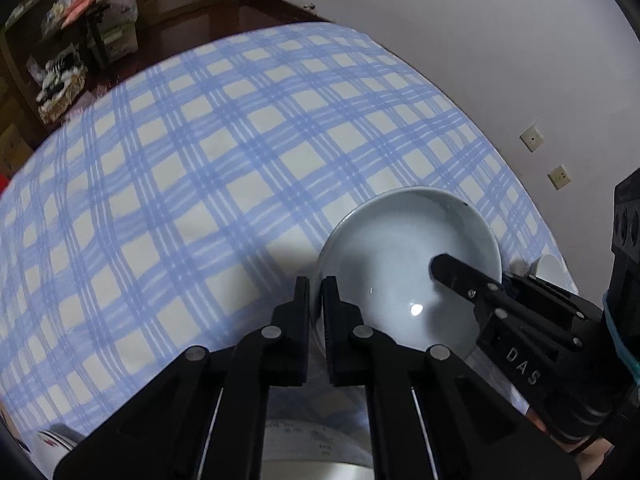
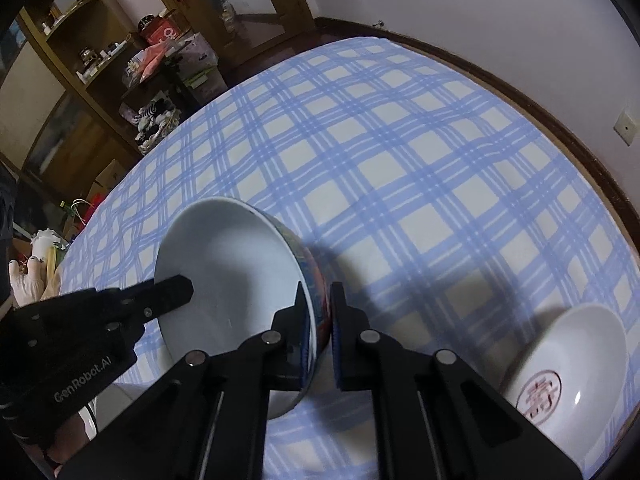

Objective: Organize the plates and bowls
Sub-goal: 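Lift the red-banded bowl with both tools and lower it into the large white bowl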

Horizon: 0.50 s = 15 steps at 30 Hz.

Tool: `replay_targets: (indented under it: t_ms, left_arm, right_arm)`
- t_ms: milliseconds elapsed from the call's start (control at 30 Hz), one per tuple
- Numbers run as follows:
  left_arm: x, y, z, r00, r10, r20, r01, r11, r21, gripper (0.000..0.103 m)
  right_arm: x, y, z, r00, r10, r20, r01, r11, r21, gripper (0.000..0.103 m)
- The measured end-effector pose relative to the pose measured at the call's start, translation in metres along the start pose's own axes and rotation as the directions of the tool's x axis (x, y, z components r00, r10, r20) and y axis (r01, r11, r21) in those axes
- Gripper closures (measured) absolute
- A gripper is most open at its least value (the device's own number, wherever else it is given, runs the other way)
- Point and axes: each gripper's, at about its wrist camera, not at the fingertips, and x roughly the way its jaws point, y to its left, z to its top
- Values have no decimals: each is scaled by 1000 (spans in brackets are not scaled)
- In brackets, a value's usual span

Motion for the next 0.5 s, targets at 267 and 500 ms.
replay_targets:
  t_ms: [267,500]
  left_arm:
    - [-25,-1,-7,999,-12,44,13,1000,-13,97]
    - [-59,-2,-9,996,-21,87,23,1000,-13,97]
  right_arm:
    - [-19,4,-4,1000,27,6,-27,999,23,93]
    - [-47,11,-3,998,54,29,-55,998,35,93]
